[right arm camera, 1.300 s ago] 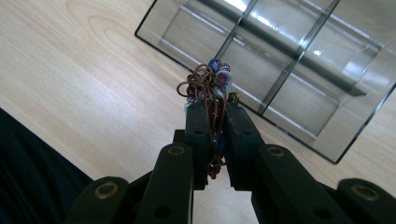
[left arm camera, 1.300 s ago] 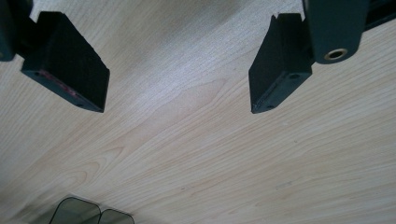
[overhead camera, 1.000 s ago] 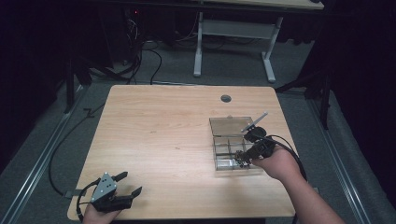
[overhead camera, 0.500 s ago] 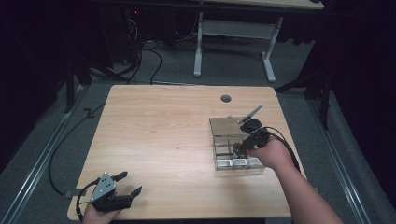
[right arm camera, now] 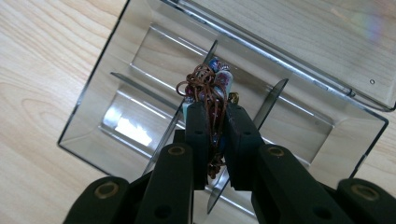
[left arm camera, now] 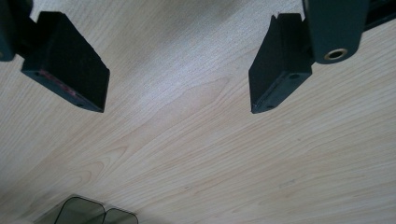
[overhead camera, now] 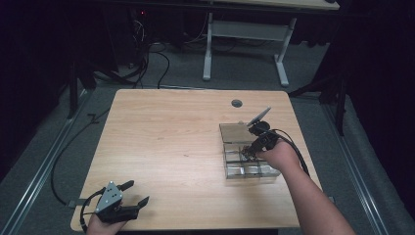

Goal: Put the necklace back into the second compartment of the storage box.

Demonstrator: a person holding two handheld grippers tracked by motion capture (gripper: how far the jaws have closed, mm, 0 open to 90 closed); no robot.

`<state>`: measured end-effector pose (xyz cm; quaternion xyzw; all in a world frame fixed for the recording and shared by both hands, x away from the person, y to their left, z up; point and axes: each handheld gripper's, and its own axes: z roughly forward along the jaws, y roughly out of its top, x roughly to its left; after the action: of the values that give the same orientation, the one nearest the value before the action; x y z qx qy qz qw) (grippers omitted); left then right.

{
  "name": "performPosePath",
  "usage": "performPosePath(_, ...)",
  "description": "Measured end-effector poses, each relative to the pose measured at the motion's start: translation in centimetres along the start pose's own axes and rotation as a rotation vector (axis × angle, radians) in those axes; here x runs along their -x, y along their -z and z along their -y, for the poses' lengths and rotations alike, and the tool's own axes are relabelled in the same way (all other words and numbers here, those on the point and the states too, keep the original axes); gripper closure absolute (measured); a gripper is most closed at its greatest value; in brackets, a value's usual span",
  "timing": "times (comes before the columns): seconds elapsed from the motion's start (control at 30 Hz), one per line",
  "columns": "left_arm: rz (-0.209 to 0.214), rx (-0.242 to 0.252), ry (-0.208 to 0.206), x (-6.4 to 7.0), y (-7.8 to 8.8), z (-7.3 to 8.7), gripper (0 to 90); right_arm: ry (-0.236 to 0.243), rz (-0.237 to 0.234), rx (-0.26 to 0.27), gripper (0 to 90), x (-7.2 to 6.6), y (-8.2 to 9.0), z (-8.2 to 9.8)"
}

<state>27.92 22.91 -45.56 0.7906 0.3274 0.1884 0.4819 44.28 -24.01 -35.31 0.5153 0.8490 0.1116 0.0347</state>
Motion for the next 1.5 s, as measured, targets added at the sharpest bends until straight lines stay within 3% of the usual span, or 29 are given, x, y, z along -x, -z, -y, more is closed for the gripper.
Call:
performPosePath(0.3, -0.002, -0.003, -0.003, 0.0, -0.1, 0.0, 21.0, -0.037, 0.004, 0.005, 81.6, 1.0, -0.5, -0.5)
performPosePath(1.07, 0.001, -0.012, -0.007, 0.0, -0.1, 0.0, 21.1, -0.042, 0.011, -0.06, 80.5, 1.2, -4.4, -1.0)
performPosePath(1.27, 0.002, -0.016, -0.01, 0.1, -0.2, 0.0, 21.1, -0.066, -0.003, -0.044, 65.2, 1.4, -3.9, -0.7)
performPosePath(1.5, -0.004, -0.013, -0.013, 0.2, -0.2, 0.0, 21.1, -0.075, 0.013, 0.015, 69.2, 1.8, -1.8, -0.5)
